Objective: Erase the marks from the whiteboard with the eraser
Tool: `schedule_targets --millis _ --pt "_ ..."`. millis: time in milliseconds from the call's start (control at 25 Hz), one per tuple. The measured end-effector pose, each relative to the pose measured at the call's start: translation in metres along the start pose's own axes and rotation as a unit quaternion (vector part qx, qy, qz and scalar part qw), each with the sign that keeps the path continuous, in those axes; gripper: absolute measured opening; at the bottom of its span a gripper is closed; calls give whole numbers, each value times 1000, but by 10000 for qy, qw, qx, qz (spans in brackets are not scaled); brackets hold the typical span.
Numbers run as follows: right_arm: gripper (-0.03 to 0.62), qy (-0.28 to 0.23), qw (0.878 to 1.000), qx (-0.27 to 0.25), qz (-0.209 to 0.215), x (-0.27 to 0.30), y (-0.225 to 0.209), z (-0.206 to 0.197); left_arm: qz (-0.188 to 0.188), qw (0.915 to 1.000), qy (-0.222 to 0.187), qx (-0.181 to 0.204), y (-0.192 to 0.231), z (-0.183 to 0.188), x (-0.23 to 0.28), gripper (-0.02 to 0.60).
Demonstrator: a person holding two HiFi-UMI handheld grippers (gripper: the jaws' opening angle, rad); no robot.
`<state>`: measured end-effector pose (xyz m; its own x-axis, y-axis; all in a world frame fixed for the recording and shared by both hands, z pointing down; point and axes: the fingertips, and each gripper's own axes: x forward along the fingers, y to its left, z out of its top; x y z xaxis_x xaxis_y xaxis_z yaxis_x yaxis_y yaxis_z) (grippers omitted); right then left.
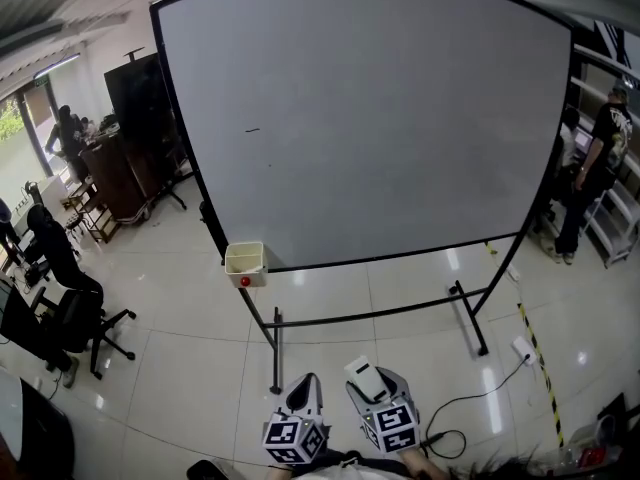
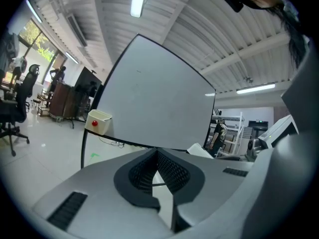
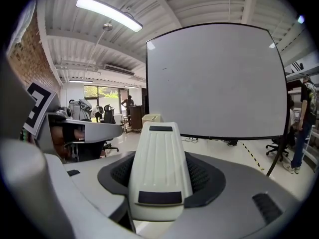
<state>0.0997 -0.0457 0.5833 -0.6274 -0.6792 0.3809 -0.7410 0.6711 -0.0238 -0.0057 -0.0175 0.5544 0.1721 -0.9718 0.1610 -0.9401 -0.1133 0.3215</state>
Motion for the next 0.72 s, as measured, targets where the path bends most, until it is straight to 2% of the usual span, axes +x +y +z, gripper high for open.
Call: schedule_targets --millis 360,720 --pt "275 1 9999 164 41 -8 14 1 4 9999 34 95 2 0 -21 -23" --pt "275 132 9998 145 75 -9 27 -6 69 10000 44 22 13 -1 -32 -21"
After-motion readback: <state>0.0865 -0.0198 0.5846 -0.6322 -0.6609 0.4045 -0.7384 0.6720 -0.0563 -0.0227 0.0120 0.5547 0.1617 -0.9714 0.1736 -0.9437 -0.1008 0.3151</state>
